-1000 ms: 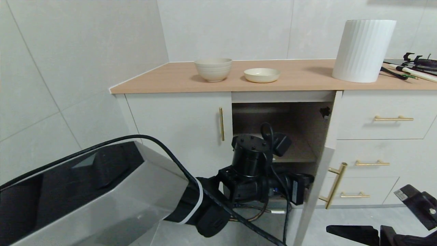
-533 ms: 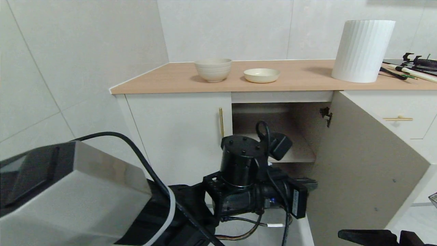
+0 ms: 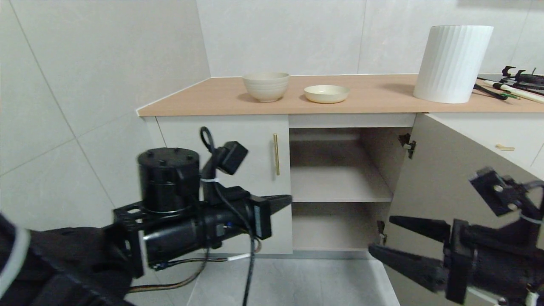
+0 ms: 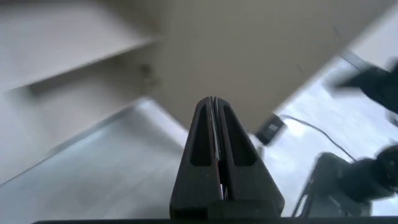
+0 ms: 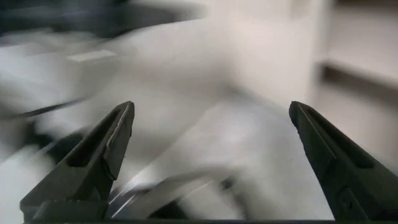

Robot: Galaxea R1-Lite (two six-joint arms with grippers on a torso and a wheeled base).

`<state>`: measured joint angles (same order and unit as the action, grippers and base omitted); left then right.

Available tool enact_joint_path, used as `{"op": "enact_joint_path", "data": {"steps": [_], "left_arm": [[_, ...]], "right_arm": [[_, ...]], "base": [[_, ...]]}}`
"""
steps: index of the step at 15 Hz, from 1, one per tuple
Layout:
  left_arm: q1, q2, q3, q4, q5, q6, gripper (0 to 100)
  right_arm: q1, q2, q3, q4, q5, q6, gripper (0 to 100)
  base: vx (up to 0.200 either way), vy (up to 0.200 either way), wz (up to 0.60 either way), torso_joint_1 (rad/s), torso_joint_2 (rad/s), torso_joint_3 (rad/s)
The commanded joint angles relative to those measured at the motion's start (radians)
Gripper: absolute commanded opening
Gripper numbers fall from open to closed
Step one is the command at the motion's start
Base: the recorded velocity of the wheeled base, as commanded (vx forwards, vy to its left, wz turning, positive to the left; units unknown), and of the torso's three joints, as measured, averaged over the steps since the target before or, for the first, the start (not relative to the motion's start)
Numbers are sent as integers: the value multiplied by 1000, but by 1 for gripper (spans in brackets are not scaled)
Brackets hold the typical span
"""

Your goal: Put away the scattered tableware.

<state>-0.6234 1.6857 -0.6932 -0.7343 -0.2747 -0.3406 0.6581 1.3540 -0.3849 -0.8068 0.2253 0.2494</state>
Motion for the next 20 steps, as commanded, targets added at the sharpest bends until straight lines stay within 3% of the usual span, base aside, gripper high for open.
{"op": "enact_joint_path", "data": {"steps": [1,3,4,5,8,9,15,20], "left_arm": [[197,-374,73,263,5,12,0],[291,-445,77,306,3,12,0],[304,-448,75,306,3,12,0],[340,-452,72,305,3,12,0],[360,-454,58,308,2,12,0],[372,-451,55,305,3,12,100],[378,-468,46,288,3,8,100],[386,-489,27,320,2,11,100]], "right_arm": [[-5,231,-249,107,-161,-62,100],[-3,203,-424,360,-185,-70,100],[-3,197,-451,396,-184,-70,100],[-3,192,-591,534,-185,-70,100],[-3,169,-666,669,-192,-64,100],[-3,169,-652,670,-195,-61,100],[-26,154,-669,679,-250,-36,100],[-28,148,-752,827,-250,44,100]], "base": [[0,0,0,0,0,0],[0,0,0,0,0,0],[0,0,0,0,0,0],[0,0,0,0,0,0],[0,0,0,0,0,0],[0,0,0,0,0,0],[0,0,0,0,0,0],[40,0,0,0,0,0]]}}
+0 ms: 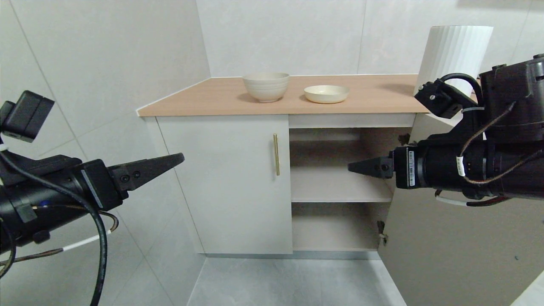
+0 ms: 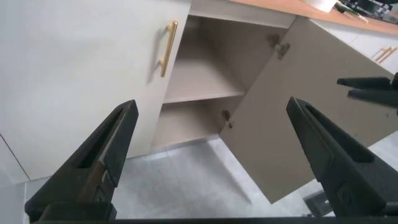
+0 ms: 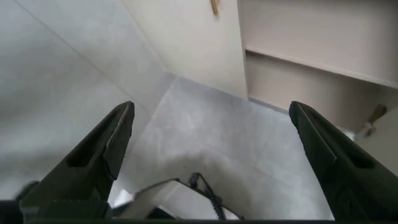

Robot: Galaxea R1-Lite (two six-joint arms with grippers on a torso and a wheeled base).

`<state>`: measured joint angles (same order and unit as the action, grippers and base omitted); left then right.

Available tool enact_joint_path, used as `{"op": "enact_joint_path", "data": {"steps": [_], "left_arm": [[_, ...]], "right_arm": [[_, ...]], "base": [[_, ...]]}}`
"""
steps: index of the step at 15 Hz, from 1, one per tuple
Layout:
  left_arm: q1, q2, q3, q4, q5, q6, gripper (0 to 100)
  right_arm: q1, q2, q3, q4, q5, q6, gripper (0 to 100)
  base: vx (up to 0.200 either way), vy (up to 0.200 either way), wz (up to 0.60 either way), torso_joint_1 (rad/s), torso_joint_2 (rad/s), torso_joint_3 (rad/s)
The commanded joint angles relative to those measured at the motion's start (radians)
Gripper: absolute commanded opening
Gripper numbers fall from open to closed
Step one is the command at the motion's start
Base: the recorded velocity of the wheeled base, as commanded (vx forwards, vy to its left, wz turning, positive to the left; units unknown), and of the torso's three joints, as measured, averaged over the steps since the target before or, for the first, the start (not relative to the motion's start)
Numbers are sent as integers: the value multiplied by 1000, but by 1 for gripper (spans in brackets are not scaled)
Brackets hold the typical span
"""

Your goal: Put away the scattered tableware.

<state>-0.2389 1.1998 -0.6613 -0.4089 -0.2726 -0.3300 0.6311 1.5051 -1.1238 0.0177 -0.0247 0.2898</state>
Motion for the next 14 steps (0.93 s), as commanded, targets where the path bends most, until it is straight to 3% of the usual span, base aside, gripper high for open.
{"op": "enact_joint_path", "data": {"steps": [1,5,12,14], "left_arm": [[1,-5,-14,16,0,0,100],[12,-2,-17,24,-4,-3,100],[26,-2,-24,16,1,-7,100],[30,-3,-35,18,-2,-38,100]], "right_arm": [[-5,-2,-14,1,0,3,100],[-5,4,-16,2,0,3,100],[-17,15,-25,2,0,5,100],[-19,17,-25,2,0,5,100]], "base": [[200,0,0,2,2,-2],[200,0,0,4,2,1],[0,0,0,0,0,0],[0,100,0,-1,-4,1]]}}
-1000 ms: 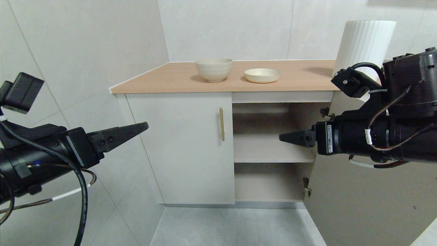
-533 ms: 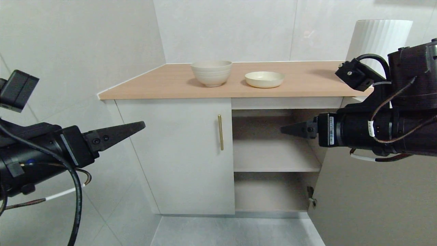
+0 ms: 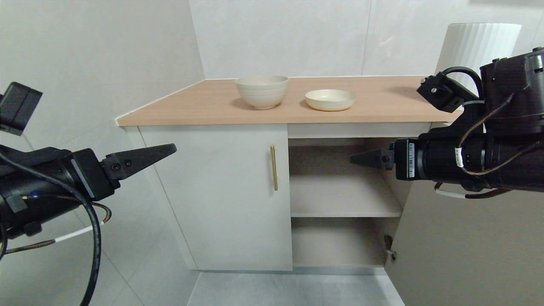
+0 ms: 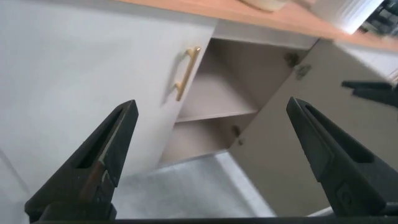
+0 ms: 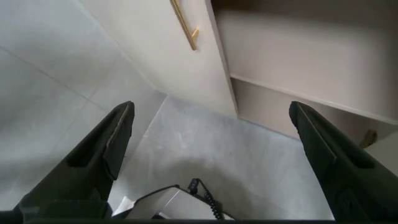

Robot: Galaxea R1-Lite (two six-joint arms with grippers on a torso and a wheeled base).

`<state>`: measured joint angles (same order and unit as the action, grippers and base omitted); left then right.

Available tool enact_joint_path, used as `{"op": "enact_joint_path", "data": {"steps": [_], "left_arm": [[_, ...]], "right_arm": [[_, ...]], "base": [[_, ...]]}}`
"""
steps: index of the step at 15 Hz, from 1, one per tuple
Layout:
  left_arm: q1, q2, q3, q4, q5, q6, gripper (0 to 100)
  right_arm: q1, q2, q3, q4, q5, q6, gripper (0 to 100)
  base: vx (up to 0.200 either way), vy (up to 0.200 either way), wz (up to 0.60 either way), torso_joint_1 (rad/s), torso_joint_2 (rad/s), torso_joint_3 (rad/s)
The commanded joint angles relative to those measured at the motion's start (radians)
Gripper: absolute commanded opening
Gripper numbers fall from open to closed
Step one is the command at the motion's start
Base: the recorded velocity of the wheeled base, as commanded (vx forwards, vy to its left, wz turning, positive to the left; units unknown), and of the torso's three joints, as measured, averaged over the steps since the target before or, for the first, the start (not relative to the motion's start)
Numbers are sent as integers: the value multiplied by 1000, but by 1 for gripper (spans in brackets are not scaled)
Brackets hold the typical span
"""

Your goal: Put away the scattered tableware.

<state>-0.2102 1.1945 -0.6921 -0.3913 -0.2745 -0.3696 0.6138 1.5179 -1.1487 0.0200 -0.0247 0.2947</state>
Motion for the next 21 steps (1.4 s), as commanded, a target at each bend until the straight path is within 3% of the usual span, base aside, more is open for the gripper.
{"op": "enact_joint_path", "data": {"steps": [1,3,5,11,17,21], "left_arm": [[2,-1,-3,-1,-2,-9,100],[2,-6,10,-1,0,24,100],[2,-6,14,-1,0,38,100],[-1,-6,11,3,-6,40,100],[-1,-10,11,5,-19,40,100],[-1,-10,13,2,-29,40,100]], "right_arm": [[-2,2,0,0,0,0,100],[-2,-1,0,0,0,0,100],[-2,-4,0,0,0,0,100],[-2,-45,-6,0,9,31,100],[14,-113,-5,51,19,34,100],[12,-139,21,49,52,26,100]], "base": [[0,200,0,-2,2,7],[0,100,0,1,4,4],[0,0,0,0,0,0],[0,0,0,0,0,0],[200,0,0,2,2,3],[0,0,0,0,0,0]]}}
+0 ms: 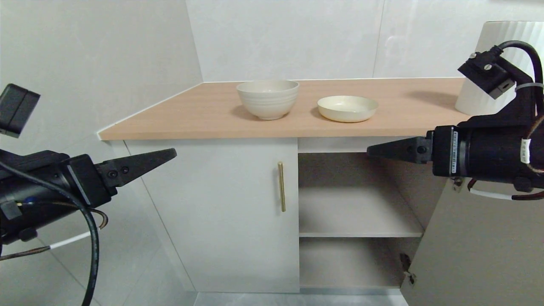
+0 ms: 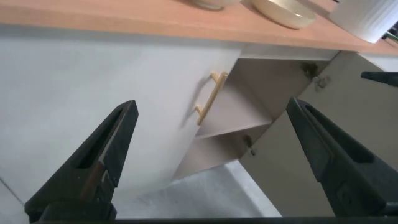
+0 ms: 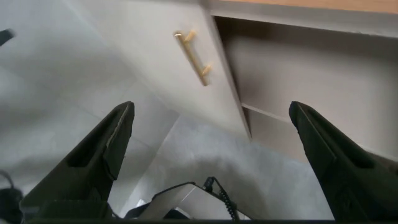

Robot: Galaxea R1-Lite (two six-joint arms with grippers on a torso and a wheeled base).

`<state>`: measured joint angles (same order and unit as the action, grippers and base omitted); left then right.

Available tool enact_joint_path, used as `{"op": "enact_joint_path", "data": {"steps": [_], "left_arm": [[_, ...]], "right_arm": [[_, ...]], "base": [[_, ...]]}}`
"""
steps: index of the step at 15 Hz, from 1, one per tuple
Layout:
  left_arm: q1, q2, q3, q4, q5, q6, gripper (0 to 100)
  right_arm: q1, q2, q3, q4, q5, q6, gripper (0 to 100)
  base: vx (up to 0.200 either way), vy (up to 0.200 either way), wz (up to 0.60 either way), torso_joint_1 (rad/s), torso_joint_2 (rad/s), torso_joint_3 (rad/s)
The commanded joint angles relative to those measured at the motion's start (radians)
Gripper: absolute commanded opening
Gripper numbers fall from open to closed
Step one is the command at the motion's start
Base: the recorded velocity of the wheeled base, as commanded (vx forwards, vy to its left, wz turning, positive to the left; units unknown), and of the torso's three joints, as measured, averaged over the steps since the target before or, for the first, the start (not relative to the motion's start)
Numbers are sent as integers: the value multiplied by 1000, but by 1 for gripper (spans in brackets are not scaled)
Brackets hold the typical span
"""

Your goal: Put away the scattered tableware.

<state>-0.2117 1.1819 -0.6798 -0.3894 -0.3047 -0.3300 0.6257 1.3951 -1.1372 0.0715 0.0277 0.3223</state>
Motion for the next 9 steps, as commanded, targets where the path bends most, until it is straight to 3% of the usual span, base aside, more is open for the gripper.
{"op": "enact_joint_path", "data": {"steps": [1,6,9], "left_arm": [[0,4,0,0,-2,-1,100],[-2,7,2,1,-21,0,100],[-3,18,5,3,-68,0,100]], "right_arm": [[0,-15,10,-4,0,-3,100],[0,-4,13,-4,-2,-9,100],[-4,1,11,-4,-2,-9,100]], "base": [[0,0,0,0,0,0],[0,0,0,5,-22,-15],[0,0,0,59,-243,-242]]}}
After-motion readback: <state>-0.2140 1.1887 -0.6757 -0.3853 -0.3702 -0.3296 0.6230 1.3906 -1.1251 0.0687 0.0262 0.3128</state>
